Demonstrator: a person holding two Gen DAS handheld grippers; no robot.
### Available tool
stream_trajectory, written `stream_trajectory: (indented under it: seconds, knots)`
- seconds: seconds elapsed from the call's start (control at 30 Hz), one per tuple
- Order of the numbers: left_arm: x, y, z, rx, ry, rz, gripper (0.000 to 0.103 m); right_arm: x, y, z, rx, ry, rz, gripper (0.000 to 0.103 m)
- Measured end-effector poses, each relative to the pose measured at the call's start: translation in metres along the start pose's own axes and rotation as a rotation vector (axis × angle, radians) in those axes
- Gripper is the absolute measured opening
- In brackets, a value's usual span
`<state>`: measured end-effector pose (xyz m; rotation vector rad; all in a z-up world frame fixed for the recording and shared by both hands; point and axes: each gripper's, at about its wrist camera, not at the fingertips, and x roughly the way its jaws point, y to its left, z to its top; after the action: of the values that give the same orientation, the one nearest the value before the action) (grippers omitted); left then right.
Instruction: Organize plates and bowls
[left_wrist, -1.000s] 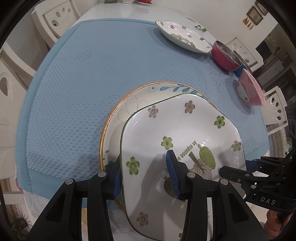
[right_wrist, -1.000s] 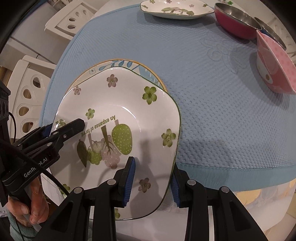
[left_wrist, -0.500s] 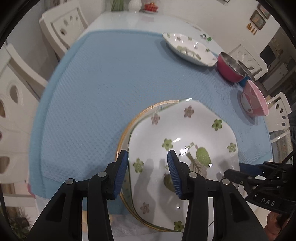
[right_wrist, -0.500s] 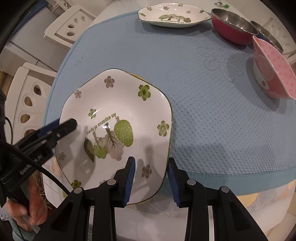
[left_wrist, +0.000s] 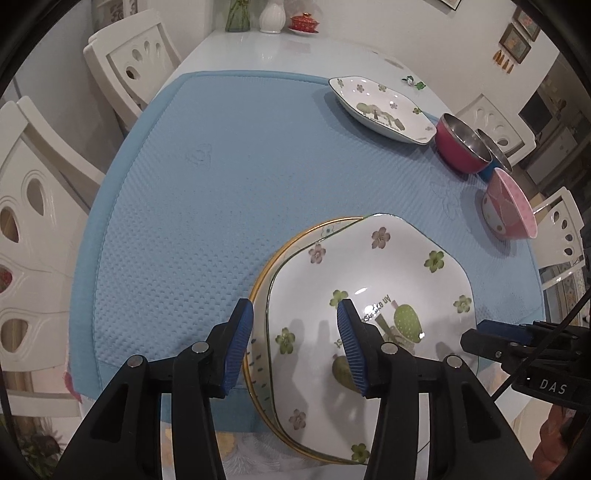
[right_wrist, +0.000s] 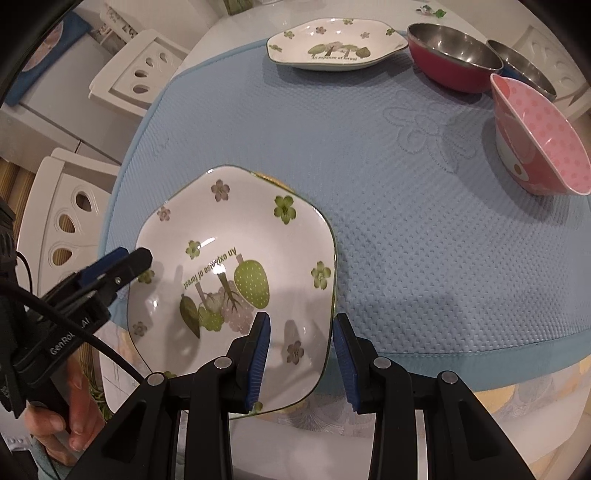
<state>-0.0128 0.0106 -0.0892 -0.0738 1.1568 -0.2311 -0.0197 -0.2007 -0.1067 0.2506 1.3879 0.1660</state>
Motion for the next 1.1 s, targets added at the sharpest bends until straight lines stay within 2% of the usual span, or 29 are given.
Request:
stream_trajectory:
  seconds: [0.1, 0.3, 0.47, 0.63, 0.67, 0.7, 0.73, 0.77, 0.8, 0.93, 1.1]
  knots:
    - [0.000, 0.001, 0.002, -0.006, -0.002, -0.004, 0.045, -0.008, -0.001, 0.002, 0.005, -0.023, 0.031, 0.034]
    - [0.002, 0.005, 0.004, -0.033, 0.006, -0.013, 0.045, -0.039, 0.005, 0.003, -0.013, -0.130, 0.087, 0.034]
    - [-0.006, 0.008, 0.020, -0.025, -0.028, -0.016, 0.045, -0.047, 0.006, 0.014, -0.002, -0.168, 0.117, 0.034]
    - [-0.026, 0.009, 0.064, -0.011, -0.116, -0.030, 0.046, -0.052, 0.005, 0.038, 0.045, -0.196, 0.124, 0.035]
    - [-0.030, 0.008, 0.073, -0.010, -0.132, -0.039, 0.051, -0.052, 0.003, 0.045, 0.056, -0.193, 0.129, 0.038]
    - [-0.033, 0.008, 0.083, -0.008, -0.150, -0.045, 0.061, -0.053, 0.000, 0.052, 0.073, -0.193, 0.137, 0.048]
    - [-0.036, 0.008, 0.092, -0.007, -0.169, -0.049, 0.067, -0.054, -0.004, 0.060, 0.099, -0.203, 0.154, 0.058]
    - [-0.038, 0.007, 0.099, -0.005, -0.188, -0.054, 0.071, -0.055, -0.007, 0.065, 0.117, -0.213, 0.171, 0.061]
    - [-0.041, 0.005, 0.110, 0.001, -0.210, -0.063, 0.071, -0.056, -0.011, 0.072, 0.139, -0.225, 0.194, 0.062]
    - [-0.036, -0.001, 0.144, 0.012, -0.223, -0.097, 0.071, -0.052, -0.022, 0.100, 0.221, -0.256, 0.157, 0.063]
    - [0.005, -0.009, 0.192, 0.017, -0.171, -0.142, 0.071, -0.035, -0.040, 0.130, 0.317, -0.273, 0.076, 0.062]
